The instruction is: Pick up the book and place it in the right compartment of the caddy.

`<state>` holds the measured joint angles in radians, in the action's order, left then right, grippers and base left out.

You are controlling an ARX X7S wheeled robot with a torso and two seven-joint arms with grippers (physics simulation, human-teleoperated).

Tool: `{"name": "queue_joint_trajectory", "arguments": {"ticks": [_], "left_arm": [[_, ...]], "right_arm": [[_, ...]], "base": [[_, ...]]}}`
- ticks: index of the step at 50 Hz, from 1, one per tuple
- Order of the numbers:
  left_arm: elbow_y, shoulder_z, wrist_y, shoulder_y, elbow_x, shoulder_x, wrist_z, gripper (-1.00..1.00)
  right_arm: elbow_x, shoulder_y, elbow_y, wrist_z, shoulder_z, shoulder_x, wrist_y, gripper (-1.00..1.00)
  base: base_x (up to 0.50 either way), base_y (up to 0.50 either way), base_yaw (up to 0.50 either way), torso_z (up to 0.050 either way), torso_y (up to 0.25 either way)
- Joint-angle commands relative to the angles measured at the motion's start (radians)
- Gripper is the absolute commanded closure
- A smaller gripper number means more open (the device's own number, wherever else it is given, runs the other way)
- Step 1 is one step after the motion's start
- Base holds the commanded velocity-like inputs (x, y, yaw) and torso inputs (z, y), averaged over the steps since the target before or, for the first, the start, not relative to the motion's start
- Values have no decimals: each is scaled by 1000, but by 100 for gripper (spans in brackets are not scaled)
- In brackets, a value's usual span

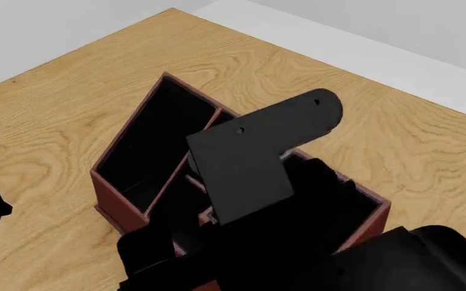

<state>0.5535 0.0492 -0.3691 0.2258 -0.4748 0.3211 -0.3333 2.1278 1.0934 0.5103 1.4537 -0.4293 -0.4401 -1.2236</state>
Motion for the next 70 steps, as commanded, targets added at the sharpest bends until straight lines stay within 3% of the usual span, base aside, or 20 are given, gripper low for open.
{"name": "queue_joint_trajectory", "arguments": {"ticks": [1, 20, 53, 70], "left_arm": [[4, 8, -4, 1, -14, 6, -5, -100], [-3, -4, 0, 2, -20, 8, -3, -100], [-6, -7, 9, 1, -33, 15, -11, -100], [4, -5, 3, -1, -47, 22, -17, -100]], "right_arm": [[62, 3, -109, -44, -67, -17, 7, -100], [-145, -224, -137, -276, 19, -10, -10, -100], [-342, -476, -103, -472, 67, -23, 40, -100], [-471, -539, -130, -563, 20, -11, 37, -100]], "base": [[0, 0, 0, 0, 0], [0, 0, 0, 0, 0], [0, 0, 0, 0, 0], [0, 0, 0, 0, 0]]}}
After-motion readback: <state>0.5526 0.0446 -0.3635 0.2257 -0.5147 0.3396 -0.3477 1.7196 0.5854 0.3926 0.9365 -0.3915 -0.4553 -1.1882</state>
